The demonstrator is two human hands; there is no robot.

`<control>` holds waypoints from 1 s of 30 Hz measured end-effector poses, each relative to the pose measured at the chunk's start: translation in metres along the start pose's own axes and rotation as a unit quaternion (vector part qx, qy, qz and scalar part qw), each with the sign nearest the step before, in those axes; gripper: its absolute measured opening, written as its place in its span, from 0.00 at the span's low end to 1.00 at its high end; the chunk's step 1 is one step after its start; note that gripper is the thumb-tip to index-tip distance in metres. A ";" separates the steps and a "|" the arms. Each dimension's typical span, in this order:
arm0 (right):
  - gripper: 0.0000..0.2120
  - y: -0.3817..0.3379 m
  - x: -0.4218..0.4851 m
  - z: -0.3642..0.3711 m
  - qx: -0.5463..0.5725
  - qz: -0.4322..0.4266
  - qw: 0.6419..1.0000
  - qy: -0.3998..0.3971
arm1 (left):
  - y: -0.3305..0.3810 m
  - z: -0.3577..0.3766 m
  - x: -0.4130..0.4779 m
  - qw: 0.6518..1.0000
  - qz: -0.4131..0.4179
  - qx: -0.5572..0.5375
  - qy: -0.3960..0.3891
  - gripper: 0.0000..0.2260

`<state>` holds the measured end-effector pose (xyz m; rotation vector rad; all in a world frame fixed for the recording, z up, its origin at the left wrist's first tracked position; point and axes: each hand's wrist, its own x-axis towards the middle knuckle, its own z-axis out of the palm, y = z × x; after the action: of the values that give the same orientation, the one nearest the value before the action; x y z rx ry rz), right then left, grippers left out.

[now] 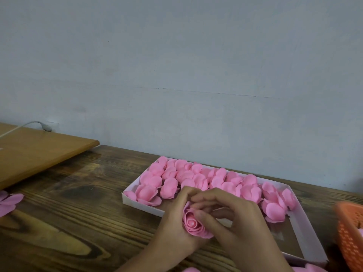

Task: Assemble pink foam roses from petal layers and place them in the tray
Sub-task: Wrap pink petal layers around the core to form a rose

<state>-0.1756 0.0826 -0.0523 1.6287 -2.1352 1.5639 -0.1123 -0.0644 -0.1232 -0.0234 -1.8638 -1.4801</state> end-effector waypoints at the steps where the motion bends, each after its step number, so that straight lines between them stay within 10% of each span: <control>1: 0.14 0.000 0.000 0.000 0.025 0.002 1.000 -0.003 | 0.002 0.001 0.000 1.000 -0.012 -0.011 0.006 0.22; 11: 0.22 0.012 -0.007 0.015 0.192 0.094 0.951 0.224 | 0.021 -0.013 0.005 0.991 -0.069 -0.079 0.080 0.17; 19: 0.20 0.022 -0.022 0.038 0.127 0.120 0.985 -0.003 | 0.030 -0.010 0.003 0.963 -0.138 -0.217 0.082 0.15; 30: 0.16 0.017 -0.017 0.033 0.241 0.082 0.967 0.023 | 0.040 -0.010 -0.004 0.945 -0.154 -0.274 -0.091 0.29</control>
<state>-0.1643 0.0705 -0.0895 1.5261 -2.0168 2.2907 -0.0866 -0.0577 -0.0917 -0.1420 -1.5828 -2.2464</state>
